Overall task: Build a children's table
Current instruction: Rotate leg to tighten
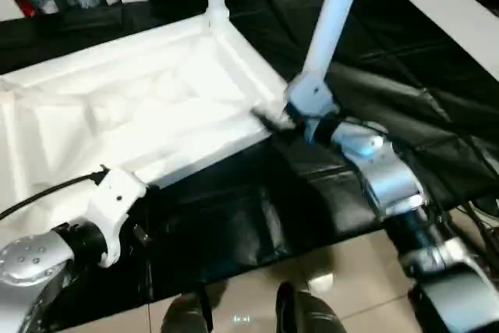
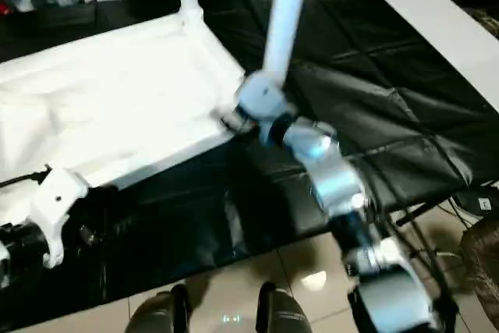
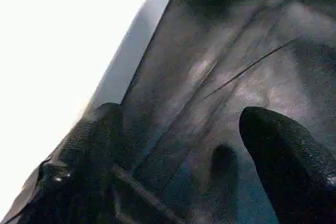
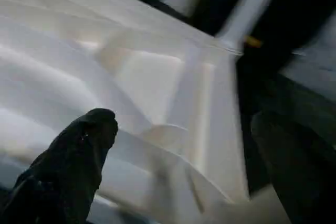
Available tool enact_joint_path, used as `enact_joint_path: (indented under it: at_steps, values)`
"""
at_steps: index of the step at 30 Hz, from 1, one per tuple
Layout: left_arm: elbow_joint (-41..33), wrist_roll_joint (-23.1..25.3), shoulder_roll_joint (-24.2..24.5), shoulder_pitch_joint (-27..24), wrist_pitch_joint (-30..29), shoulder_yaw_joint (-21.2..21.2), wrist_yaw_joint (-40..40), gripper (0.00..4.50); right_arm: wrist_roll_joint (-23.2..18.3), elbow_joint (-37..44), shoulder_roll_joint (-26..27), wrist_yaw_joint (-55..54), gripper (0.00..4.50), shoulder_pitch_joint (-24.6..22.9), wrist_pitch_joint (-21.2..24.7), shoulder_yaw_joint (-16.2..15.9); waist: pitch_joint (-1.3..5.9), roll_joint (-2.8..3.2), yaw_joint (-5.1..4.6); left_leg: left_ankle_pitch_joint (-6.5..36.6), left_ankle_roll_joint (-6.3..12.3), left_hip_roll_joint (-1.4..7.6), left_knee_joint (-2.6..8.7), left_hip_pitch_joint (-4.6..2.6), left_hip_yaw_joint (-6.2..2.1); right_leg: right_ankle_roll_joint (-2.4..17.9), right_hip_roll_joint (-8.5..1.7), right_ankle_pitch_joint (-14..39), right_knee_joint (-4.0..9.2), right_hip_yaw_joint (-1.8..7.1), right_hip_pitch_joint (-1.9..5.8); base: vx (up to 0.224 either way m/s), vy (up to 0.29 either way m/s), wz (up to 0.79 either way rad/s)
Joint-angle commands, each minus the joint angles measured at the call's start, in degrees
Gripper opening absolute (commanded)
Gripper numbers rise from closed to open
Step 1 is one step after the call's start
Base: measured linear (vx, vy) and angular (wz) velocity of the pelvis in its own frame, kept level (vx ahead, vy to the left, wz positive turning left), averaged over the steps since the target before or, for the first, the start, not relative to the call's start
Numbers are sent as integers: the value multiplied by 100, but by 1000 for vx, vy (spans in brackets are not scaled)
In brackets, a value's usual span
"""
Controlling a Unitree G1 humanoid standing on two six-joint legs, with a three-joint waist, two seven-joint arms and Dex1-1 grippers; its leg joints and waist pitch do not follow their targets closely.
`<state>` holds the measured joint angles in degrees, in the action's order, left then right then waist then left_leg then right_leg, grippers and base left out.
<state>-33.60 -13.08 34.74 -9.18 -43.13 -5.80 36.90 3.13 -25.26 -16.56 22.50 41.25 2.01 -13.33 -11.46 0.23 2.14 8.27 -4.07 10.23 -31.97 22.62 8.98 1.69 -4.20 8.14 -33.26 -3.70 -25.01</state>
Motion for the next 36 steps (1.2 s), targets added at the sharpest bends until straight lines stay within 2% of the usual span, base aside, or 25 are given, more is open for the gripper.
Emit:
enact_joint_path:
  at_steps: [1,2,3,6,11,12,19,20,23,24,25,26,27,28,29,30,31,33,34,35,36]
  values:
    - [51,132,31,-54,9,5,-126,409,130,-282,-153,-314,450,81,-104,341,492,70,-31,1295,288,191,294,-150,29,1167,-270,1390,301,287,314,0,0,0]
    - [52,134,30,-53,10,5,-128,409,131,-297,-155,-318,450,87,-113,346,500,64,-31,1290,307,192,292,-131,27,1170,-273,1349,286,283,331,0,0,0]
    - [97,216,72,-87,33,3,-187,409,226,-704,-299,-596,450,259,-247,452,502,62,-29,1287,312,191,291,-125,25,1168,-273,1347,284,281,337,0,0,0]
    - [118,266,99,-156,34,-1,-232,409,294,-1043,-466,-881,450,391,-320,569,504,66,-19,1389,307,183,262,-141,40,1179,-270,1460,290,275,315,0,0,0]
    - [95,263,88,-221,30,11,-322,409,392,-1453,-644,-983,450,466,-556,614,496,43,46,1607,253,185,257,-138,40,1040,-263,1778,299,267,299,0,0,0]
    - [93,271,83,-236,36,17,-354,409,450,-1576,-694,-1007,450,484,-624,641,497,7,36,1682,239,173,249,-127,42,998,-261,1861,304,266,309,0,0,0]
    - [119,362,37,-322,158,94,-429,409,500,-2104,-1043,-1080,450,553,-866,663,494,-30,-49,1692,306,142,222,-88,36,855,-270,2217,336,240,318,0,0,0]
    - [118,320,-65,-363,231,38,-481,409,396,-2079,-1090,-901,450,501,-920,772,491,-28,-54,1679,315,140,219,-86,37,856,-268,2215,338,239,318,0,0,0]
    - [10,214,-149,-563,417,-59,-461,409,86,-1675,-1066,-420,450,227,-800,935,513,-35,-76,1547,439,150,207,-60,45,908,-261,1967,320,243,334,0,0,0]
    - [-71,142,-206,-632,506,-93,-436,409,-39,-1457,-1047,-227,450,85,-711,967,519,-69,-80,1461,511,161,205,-52,48,929,-255,1834,312,246,335,0,0,0]
    - [-123,90,-245,-672,565,-112,-425,409,-113,-1339,-1035,-107,450,0,-670,983,520,-47,-69,1394,575,174,206,-60,52,973,-256,1733,308,252,330,0,0,0]
    - [-212,-1,-371,-687,561,-156,-477,409,-316,-1043,-976,47,450,-166,-497,1041,519,-62,-71,1394,598,181,210,-65,55,1004,-248,1730,313,247,323,0,0,0]
    - [-311,-77,-553,-670,527,-192,-600,409,-672,-626,-850,170,450,-381,-259,1153,500,-35,-45,1433,603,202,216,-79,62,1044,-254,1758,318,258,317,0,0,0]
    - [-317,-81,-568,-666,530,-190,-610,409,-704,-589,-836,172,450,-398,-236,1163,491,-34,-38,1484,596,210,231,-86,64,1030,-245,1809,335,255,311,0,0,0]
    - [-372,-108,-702,-629,554,-172,-698,409,-976,-268,-717,187,450,-544,-42,1246,494,-32,-37,1500,589,204,228,-97,61,1024,-238,1832,330,253,309,0,0,0]
    - [-435,-169,-939,-553,587,-144,-861,409,-1309,134,-556,101,450,-714,442,1337,494,-32,-32,1534,574,214,236,-92,58,1004,-243,1867,335,256,307,0,0,0]
    - [-493,-268,-1407,-389,623,-101,-1215,409,-1696,868,-325,-4,450,-1049,1151,1353,476,-35,-29,1651,481,217,254,-114,51,893,-225,2066,355,256,295,0,0,0]
    - [-441,-217,-1815,-177,564,-8,-1630,409,-1880,1632,-116,-179,450,-1456,1586,1217,474,-30,-5,1765,354,227,268,-132,49,783,-221,2224,387,259,269,0,0,0]
    - [-392,-153,-1965,-82,544,63,-1828,409,-1962,2045,9,-292,450,-1689,1777,1160,488,-11,15,1814,278,214,272,-130,43,662,-231,2381,403,259,276,0,0,0]
    - [-392,-153,-1965,-82,544,63,-1828,409,-1962,2045,9,-292,450,-1689,1777,1160,471,-23,9,1849,244,210,274,-129,46,568,-217,2472,420,263,255,0,0,0]
    - [-302,68,-2019,74,636,443,-1912,409,-1995,2822,82,-272,450,-2212,1886,735,488,-32,11,1808,216,193,287,-95,15,436,-233,2583,421,246,294,0,0,0]
